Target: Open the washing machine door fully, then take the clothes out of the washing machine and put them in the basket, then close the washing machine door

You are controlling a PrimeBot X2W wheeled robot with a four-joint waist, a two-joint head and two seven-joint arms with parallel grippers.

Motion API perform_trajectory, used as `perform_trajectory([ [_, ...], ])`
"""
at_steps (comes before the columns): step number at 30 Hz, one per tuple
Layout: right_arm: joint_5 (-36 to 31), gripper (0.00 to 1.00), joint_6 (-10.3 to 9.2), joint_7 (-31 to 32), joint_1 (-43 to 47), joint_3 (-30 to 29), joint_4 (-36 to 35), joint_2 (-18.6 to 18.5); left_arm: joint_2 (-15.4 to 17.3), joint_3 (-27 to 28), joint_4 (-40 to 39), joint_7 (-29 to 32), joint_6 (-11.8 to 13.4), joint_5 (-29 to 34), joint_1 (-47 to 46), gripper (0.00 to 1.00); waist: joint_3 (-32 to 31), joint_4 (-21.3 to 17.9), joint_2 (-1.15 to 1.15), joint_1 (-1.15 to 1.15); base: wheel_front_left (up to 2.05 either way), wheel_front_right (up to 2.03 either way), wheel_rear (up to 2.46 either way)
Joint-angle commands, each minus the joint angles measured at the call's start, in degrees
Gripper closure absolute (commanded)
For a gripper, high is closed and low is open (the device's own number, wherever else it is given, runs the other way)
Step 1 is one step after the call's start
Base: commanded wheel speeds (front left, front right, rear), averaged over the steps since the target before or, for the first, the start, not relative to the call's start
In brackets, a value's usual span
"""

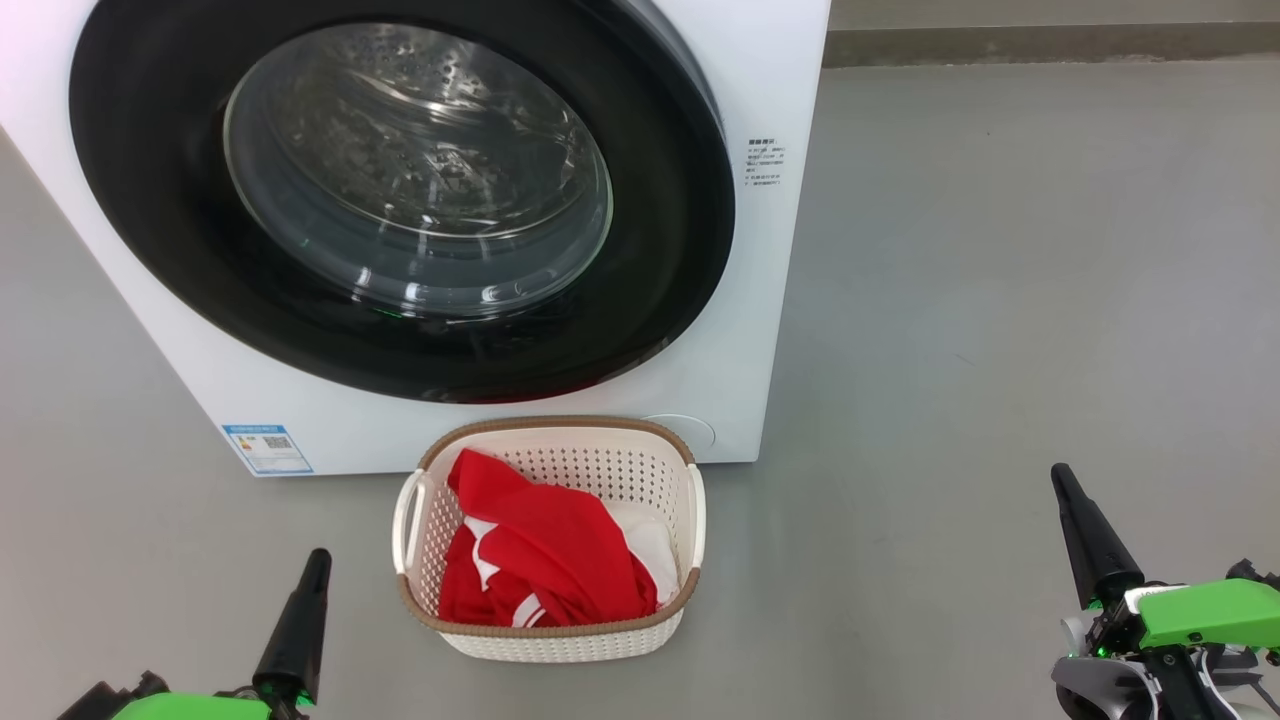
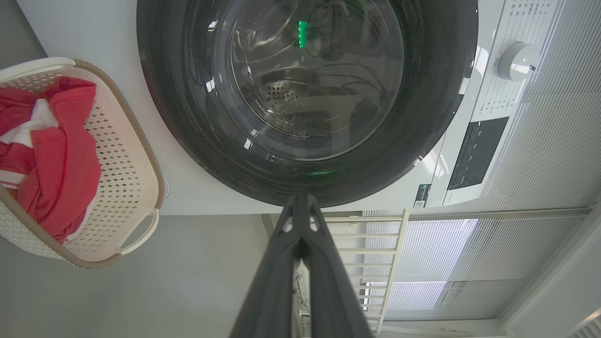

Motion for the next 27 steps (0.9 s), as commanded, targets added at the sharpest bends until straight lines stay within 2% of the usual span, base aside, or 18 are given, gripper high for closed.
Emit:
perform_trajectory([
  [1, -0.2, 1.00, -0.03, 0.3, -2.4, 0.8, -1.4, -0.6, 0.6, 2.0, -1.2, 0.2, -0.4, -0.4, -2.3, 1.00, 0.0, 0.0, 0.00, 0.00, 0.00, 0.00, 0.00],
  [27, -0.3, 1.00, -0.03, 0.3, -2.4, 0.8, -1.4, -0.5, 0.6, 2.0, -1.2, 0.2, -0.4, -0.4, -2.3, 1.00, 0.0, 0.0, 0.00, 0.00, 0.00, 0.00, 0.00],
])
